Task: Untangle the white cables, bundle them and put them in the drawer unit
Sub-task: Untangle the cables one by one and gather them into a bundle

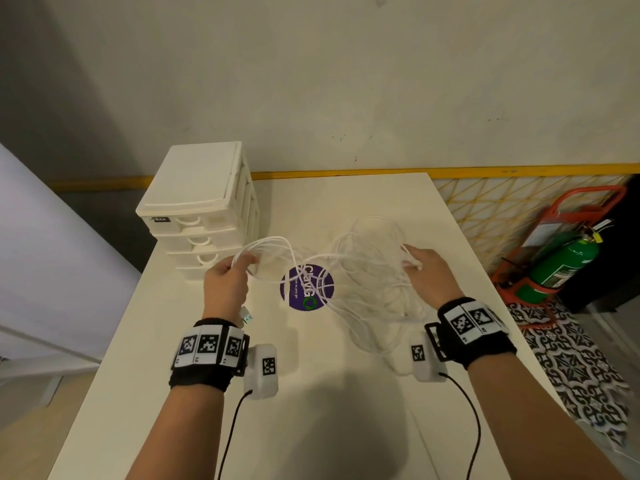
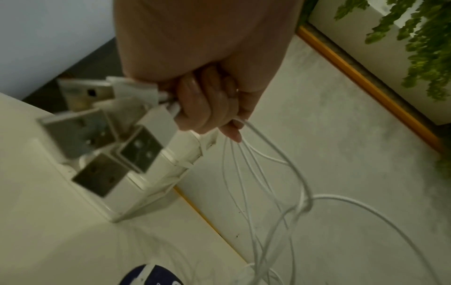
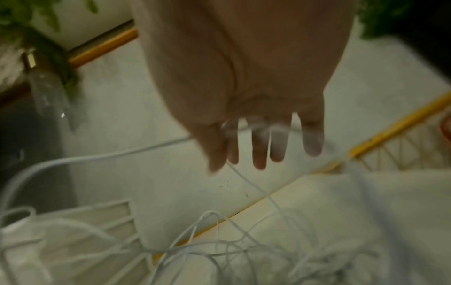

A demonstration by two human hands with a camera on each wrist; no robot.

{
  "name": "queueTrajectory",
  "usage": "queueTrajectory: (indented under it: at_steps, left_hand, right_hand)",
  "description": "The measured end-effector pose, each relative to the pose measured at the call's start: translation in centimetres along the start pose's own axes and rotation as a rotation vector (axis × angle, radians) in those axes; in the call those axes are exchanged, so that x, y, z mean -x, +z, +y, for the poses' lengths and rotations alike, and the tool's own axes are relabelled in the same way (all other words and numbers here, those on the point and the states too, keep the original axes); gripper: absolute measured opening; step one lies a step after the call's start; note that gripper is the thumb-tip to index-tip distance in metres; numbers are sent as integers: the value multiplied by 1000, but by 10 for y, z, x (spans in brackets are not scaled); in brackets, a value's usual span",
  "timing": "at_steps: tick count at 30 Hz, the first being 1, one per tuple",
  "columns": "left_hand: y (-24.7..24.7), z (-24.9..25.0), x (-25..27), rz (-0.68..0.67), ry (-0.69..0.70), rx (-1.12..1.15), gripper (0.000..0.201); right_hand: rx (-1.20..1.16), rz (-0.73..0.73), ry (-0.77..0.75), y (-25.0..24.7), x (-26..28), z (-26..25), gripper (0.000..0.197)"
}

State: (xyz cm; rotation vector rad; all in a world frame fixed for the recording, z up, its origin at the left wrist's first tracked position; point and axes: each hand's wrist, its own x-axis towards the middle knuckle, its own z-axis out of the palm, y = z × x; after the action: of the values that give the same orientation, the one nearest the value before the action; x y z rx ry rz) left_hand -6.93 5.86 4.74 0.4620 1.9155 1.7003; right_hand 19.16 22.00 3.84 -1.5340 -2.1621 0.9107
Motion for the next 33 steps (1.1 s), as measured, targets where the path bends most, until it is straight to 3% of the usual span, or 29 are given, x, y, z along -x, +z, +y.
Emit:
queueTrajectory:
  at_steps: [2, 4, 6, 8, 10, 13, 16, 19, 22, 23, 24, 26, 28, 31, 33]
  left_hand:
    - [4, 0, 2, -61, -7, -13, 17]
    - [14, 1, 7, -148, -1, -23, 17]
    - [21, 1, 11, -215, 19, -45, 15]
    - [23, 1, 13, -230, 45, -94, 19]
    - [21, 1, 11, -244, 30, -76, 26]
    - [17, 1, 9, -338, -51, -45, 38]
    - [14, 2, 11, -378, -56, -137, 40]
    - [16, 2, 14, -356, -4, -111, 34]
    - [20, 3, 17, -366, 36, -60, 25]
    - [22, 4, 18, -373, 39, -64, 24]
    - [23, 4, 19, -384, 37, -64, 24]
    - [25, 4, 20, -415, 38, -39, 24]
    - [26, 5, 22, -449, 54, -29, 26]
    - [29, 5, 23, -511, 93, -44, 27]
    - [32, 6, 26, -543, 120, -53, 28]
  right_hand:
    - [98, -202, 24, -1, 4, 1, 82]
    - [122, -389, -47, -3, 12, -12, 115]
    - [245, -505, -86, -5, 19, -27, 126]
    - [507, -516, -51, -6, 20, -36, 121]
    - [600, -376, 28, -5, 14, -34, 117]
    - [400, -75, 132, -1, 9, -28, 114]
    - [251, 104, 102, 4, 9, -25, 76]
    - [110, -21, 62, 11, 12, -27, 51]
    - [172, -268, 12, 20, 17, -34, 52]
    - [250, -292, -30, 23, 18, -38, 53]
    - [334, -235, -87, 25, 19, -41, 54]
    - [394, 38, -212, 29, 23, -49, 53]
    - [200, 186, -371, 34, 24, -54, 55]
    - [-98, 63, -507, 43, 23, -60, 52]
    - [-117, -22, -557, 49, 23, -63, 44]
